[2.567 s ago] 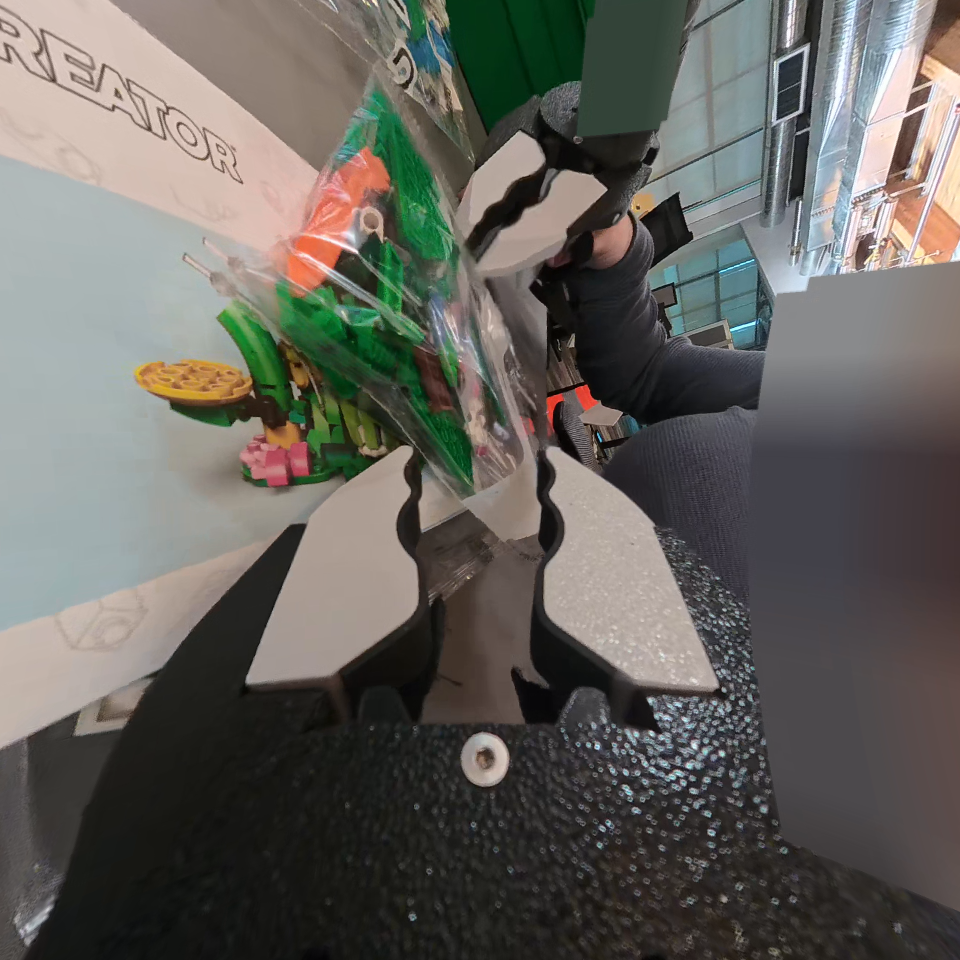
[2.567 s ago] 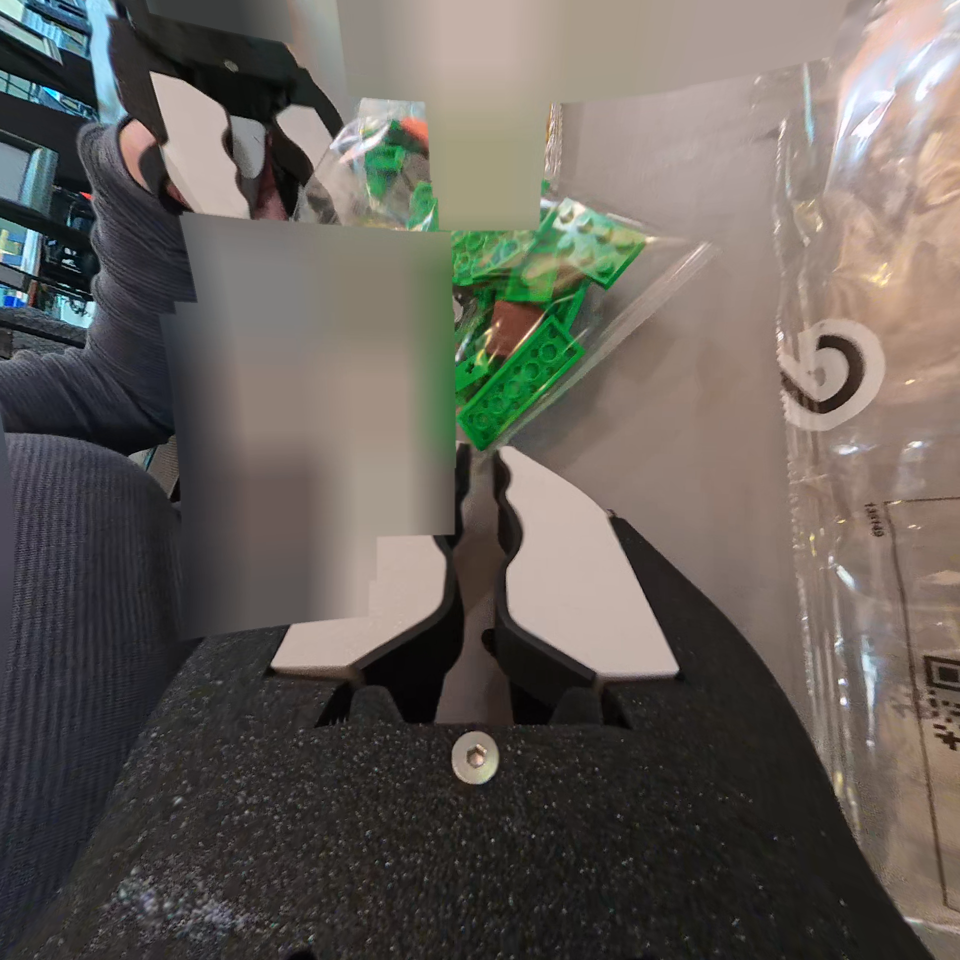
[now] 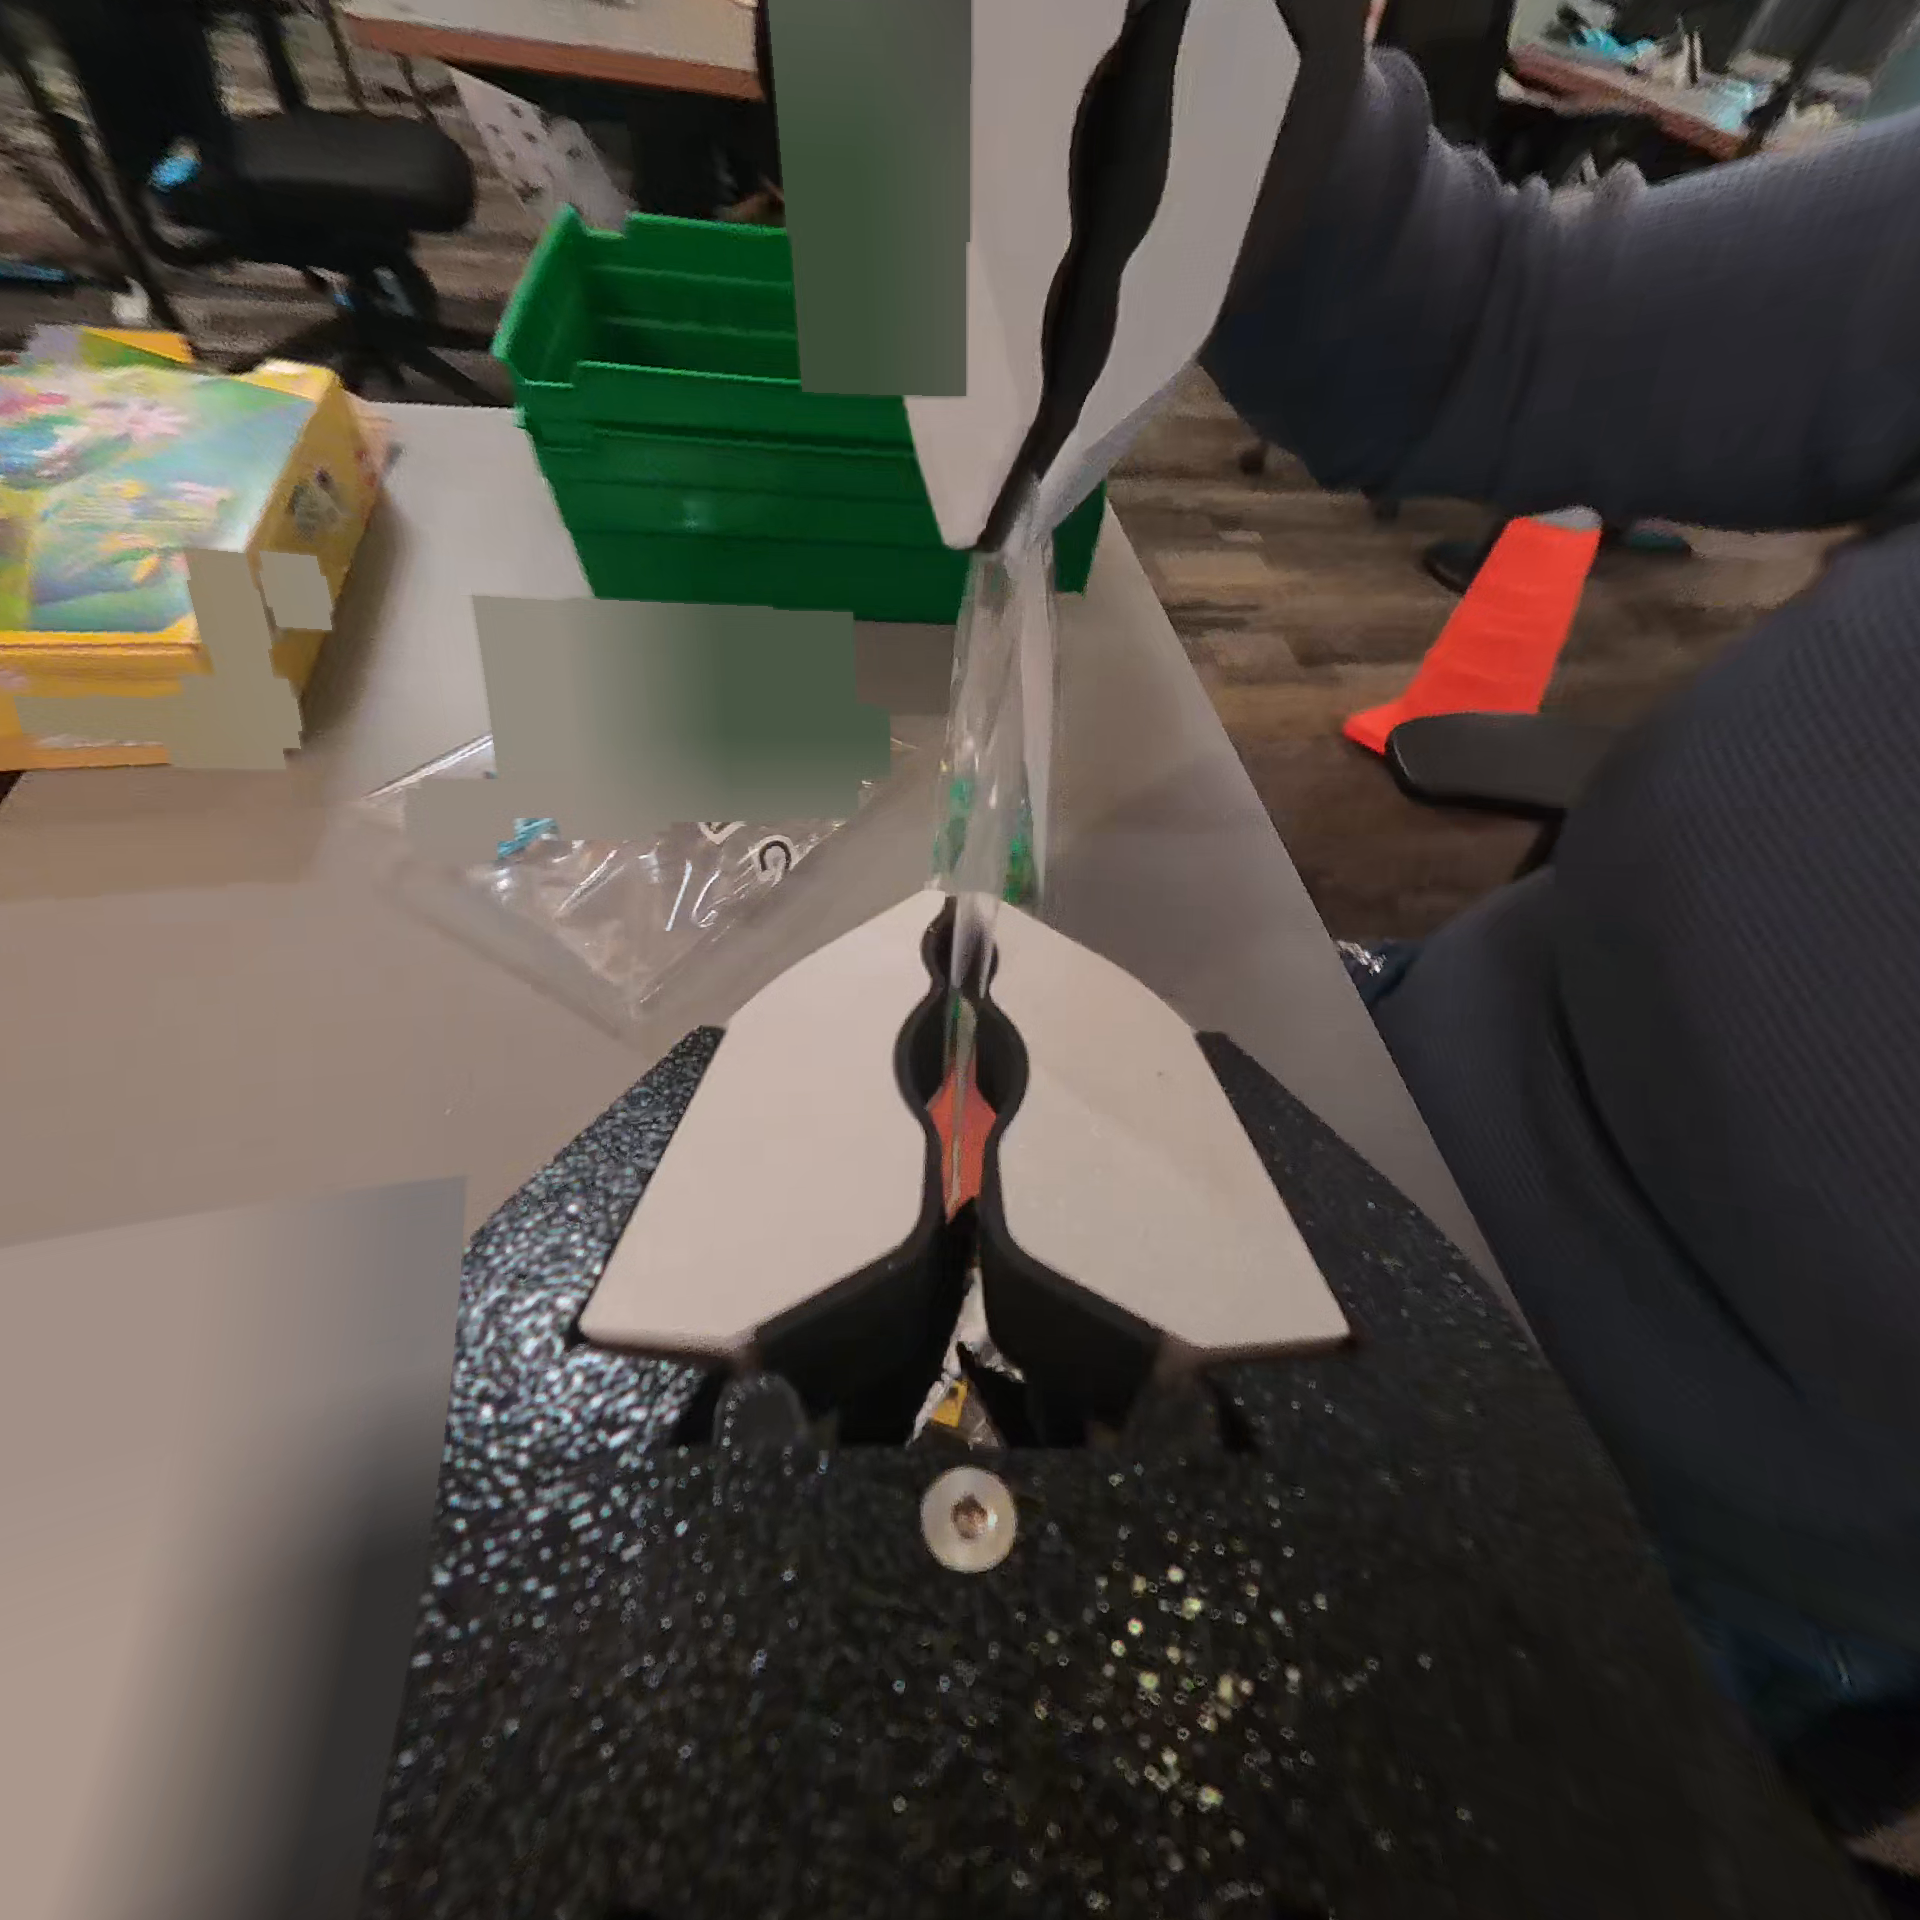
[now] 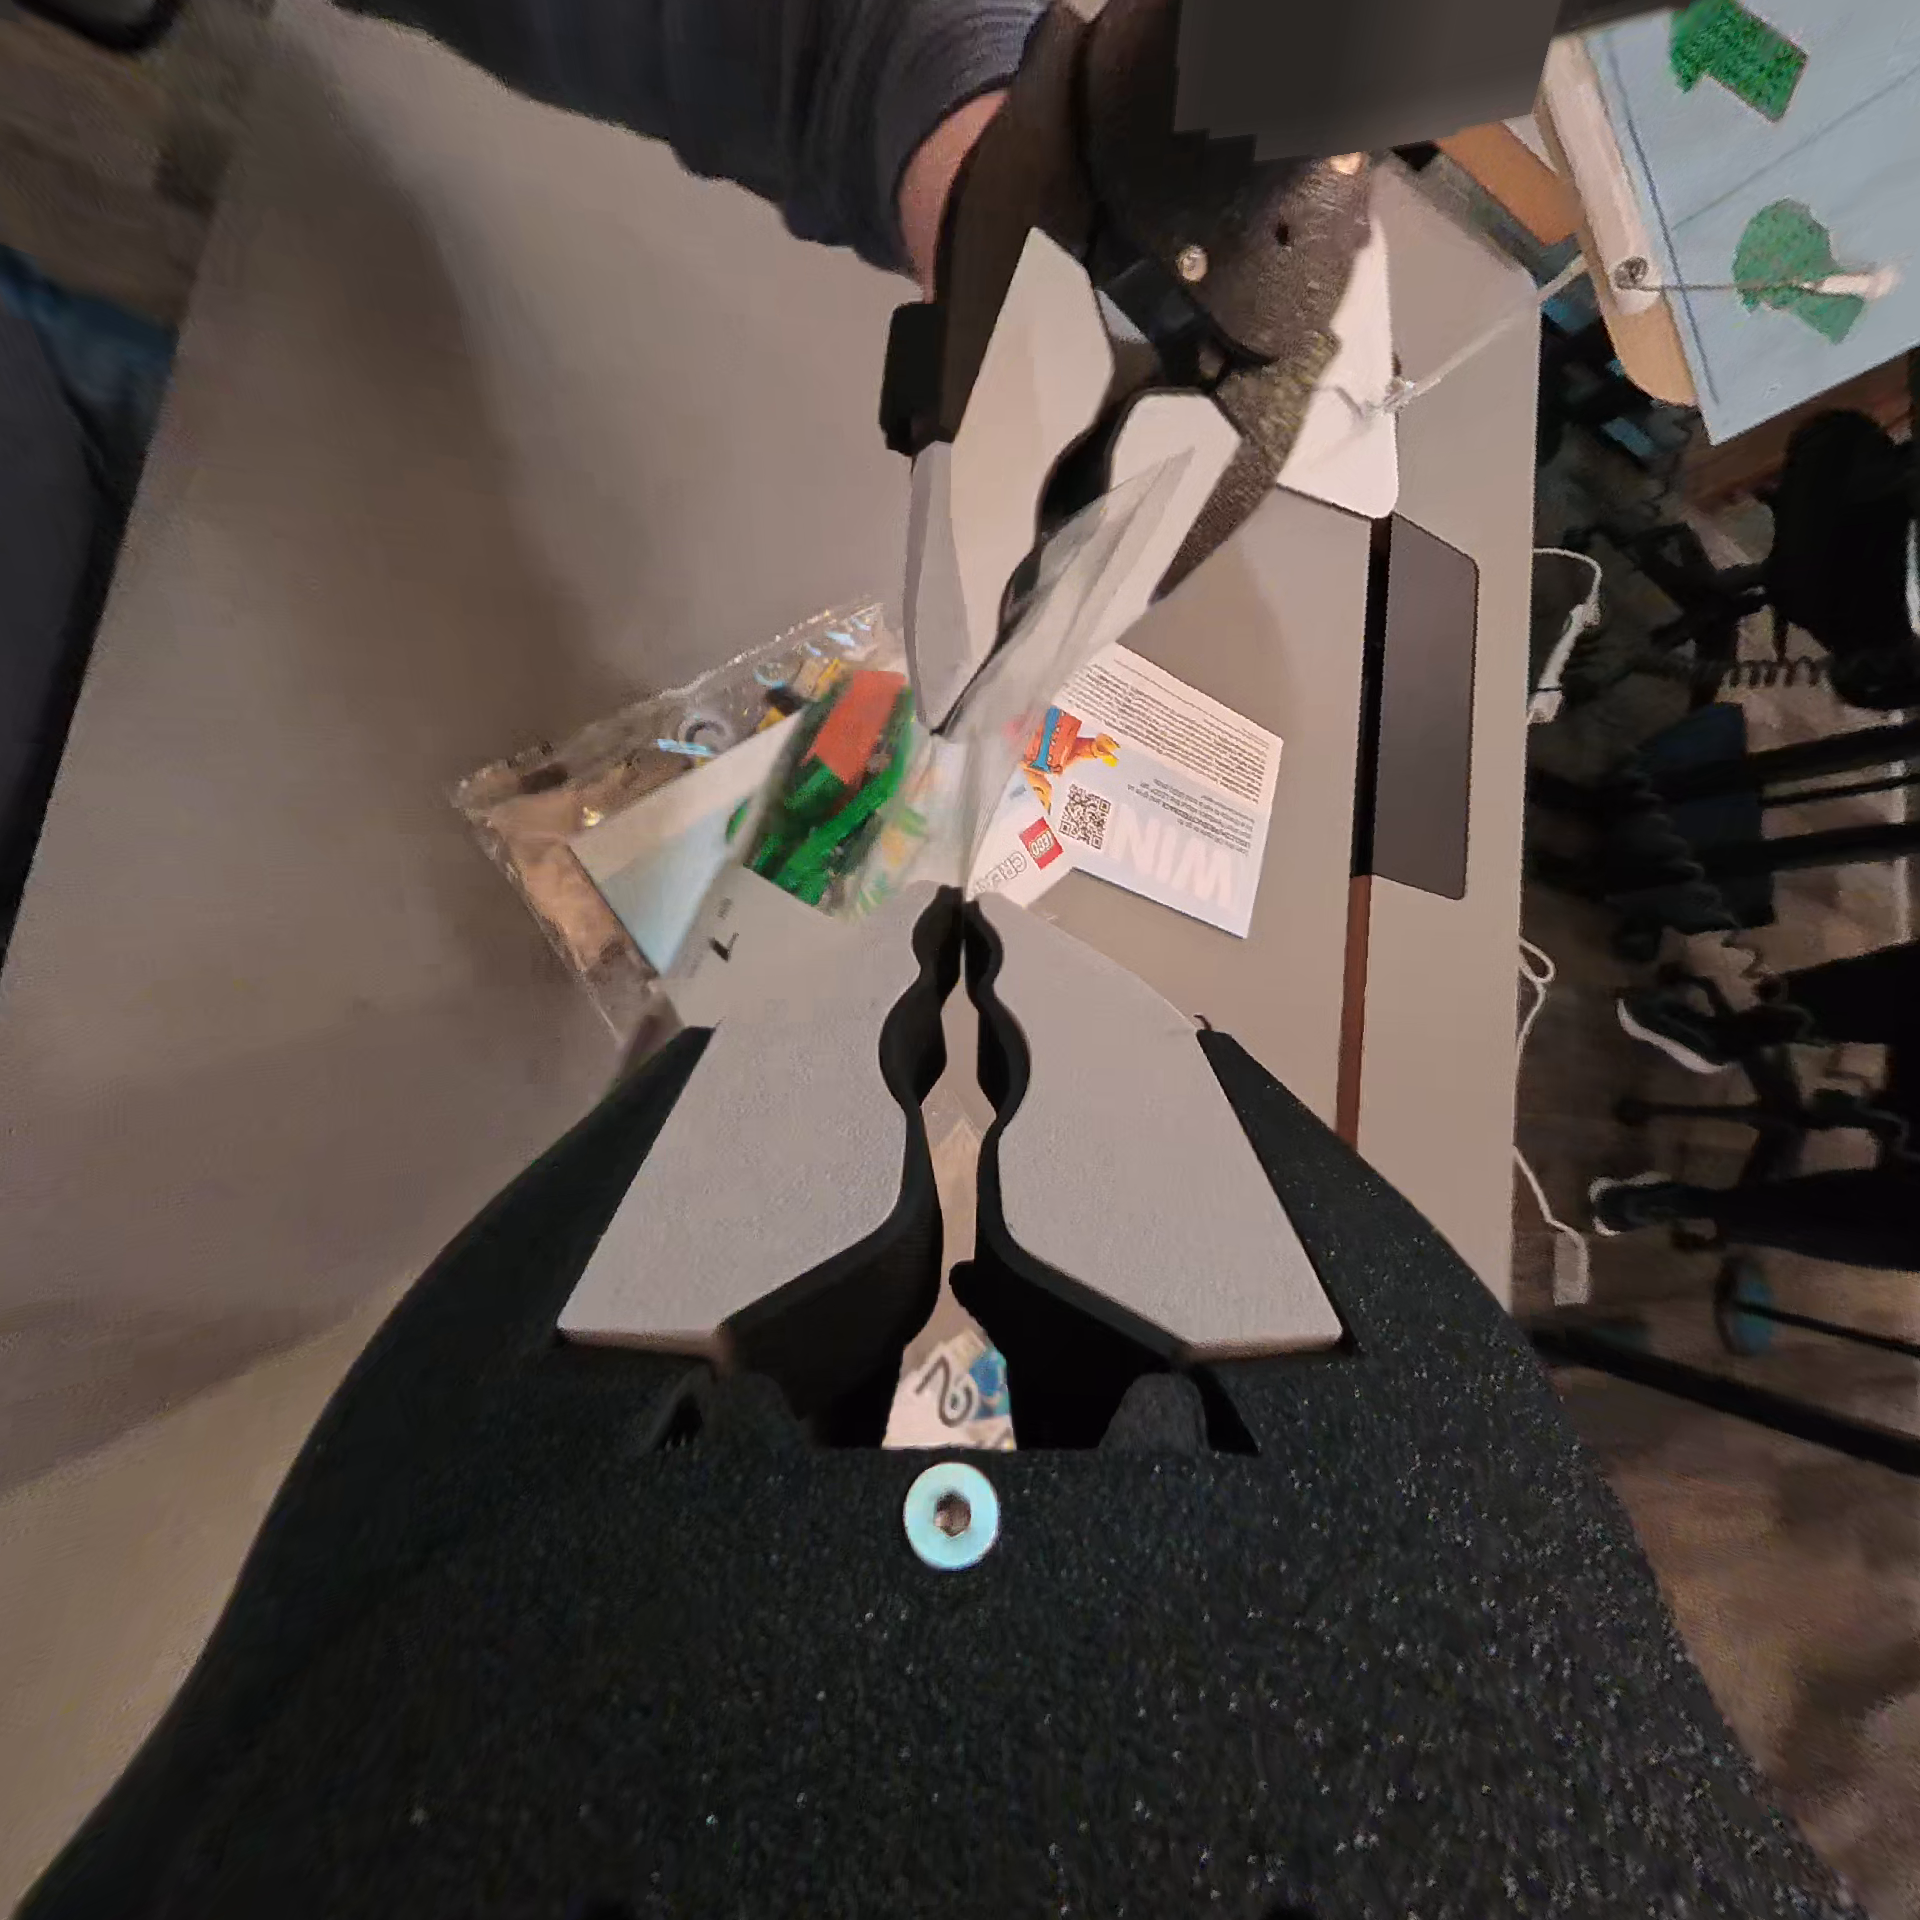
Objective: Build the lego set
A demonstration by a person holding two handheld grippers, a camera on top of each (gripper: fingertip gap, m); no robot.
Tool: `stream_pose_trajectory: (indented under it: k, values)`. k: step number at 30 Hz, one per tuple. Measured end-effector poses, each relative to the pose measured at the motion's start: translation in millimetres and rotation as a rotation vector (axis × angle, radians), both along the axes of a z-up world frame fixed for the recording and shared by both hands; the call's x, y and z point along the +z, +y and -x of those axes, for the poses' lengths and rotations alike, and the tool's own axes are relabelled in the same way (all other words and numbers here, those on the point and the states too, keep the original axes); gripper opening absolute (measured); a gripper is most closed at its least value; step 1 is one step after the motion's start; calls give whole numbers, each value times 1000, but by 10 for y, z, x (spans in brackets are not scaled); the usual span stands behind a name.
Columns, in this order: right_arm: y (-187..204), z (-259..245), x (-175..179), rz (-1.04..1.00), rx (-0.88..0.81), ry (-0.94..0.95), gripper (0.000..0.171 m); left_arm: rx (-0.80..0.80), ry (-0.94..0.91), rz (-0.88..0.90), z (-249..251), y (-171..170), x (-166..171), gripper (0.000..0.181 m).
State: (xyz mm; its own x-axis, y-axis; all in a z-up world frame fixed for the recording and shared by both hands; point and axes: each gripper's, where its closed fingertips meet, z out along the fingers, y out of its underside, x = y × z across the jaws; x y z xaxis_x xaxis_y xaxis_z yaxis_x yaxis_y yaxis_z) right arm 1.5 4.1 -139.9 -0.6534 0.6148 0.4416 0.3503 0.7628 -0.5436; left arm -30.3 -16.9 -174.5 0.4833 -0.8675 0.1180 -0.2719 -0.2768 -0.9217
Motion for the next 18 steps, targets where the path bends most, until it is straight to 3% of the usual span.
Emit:
stream_pose_trajectory:
  k: [5, 10, 18]
  values:
    - [38, 88, 166, 52, -76, 127, 15, 187, -45, 23, 381, -79, -105, 0]
    - [160, 197, 288, 115, -198, 236, 31, 328, -162, 22, 886, -397, -61, 0]
    - [68, 682, -127, 534, -212, 139, 50, 448, -264, -9, 1558, -1028, -99, 0]
